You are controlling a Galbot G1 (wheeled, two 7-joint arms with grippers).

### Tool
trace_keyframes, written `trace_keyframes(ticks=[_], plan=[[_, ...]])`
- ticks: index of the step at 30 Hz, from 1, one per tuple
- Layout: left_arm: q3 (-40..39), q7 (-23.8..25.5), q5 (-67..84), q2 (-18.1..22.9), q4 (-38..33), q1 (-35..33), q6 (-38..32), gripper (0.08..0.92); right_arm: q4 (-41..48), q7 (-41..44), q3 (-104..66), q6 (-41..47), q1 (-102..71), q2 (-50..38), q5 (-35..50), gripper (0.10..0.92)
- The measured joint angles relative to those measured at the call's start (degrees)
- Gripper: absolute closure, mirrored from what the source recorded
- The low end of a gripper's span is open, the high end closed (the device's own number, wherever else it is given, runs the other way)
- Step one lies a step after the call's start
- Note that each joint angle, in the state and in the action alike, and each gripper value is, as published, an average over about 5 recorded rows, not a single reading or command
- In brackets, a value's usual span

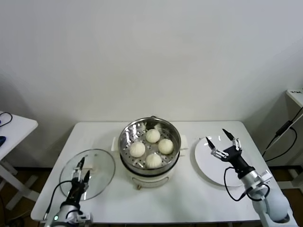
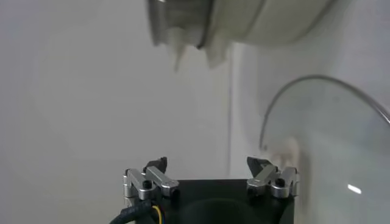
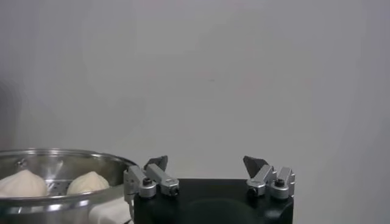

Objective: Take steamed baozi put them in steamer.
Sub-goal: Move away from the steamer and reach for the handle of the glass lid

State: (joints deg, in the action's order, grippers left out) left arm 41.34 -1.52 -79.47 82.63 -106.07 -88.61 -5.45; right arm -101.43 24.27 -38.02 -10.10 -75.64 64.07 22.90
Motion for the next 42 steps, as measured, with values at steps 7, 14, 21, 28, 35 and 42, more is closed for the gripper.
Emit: trace_keyframes(ticks=[7, 14, 21, 28, 35, 42], plan=[[-0.1, 0.8, -2.7, -0.3, 4.5, 2.9, 0.8, 0.177, 0.3, 0.0, -1.0, -0.4, -1.0, 1.4, -0.7, 0.203], [0.1, 1.4, -3.8, -0.8, 7.5, 5.5, 1.8, 0.177, 0.6, 0.0, -1.7, -0.8, -1.9, 2.4, -1.3, 0.203], [0.0, 1.8, -3.9, -1.7, 10.0, 7.9, 2.8, 0.177, 0.8, 0.2, -2.2, -0.9, -2.3, 3.0, -1.8, 0.203], [-0.6, 1.8, -3.9, -2.0, 11.9, 10.1, 3.4, 0.177, 1.0, 0.5, -2.3, -1.0, -2.5, 3.8, -2.5, 0.203], [-0.9, 1.5, -3.7, -2.3, 13.8, 12.1, 3.6, 0.177, 1.4, 0.6, -2.4, -1.0, -2.4, 4.0, -2.7, 0.203], [-1.2, 0.9, -3.3, -2.2, 15.3, 13.7, 3.9, 0.177, 1.7, 0.8, -2.5, -1.0, -2.4, 4.4, -3.0, 0.203]])
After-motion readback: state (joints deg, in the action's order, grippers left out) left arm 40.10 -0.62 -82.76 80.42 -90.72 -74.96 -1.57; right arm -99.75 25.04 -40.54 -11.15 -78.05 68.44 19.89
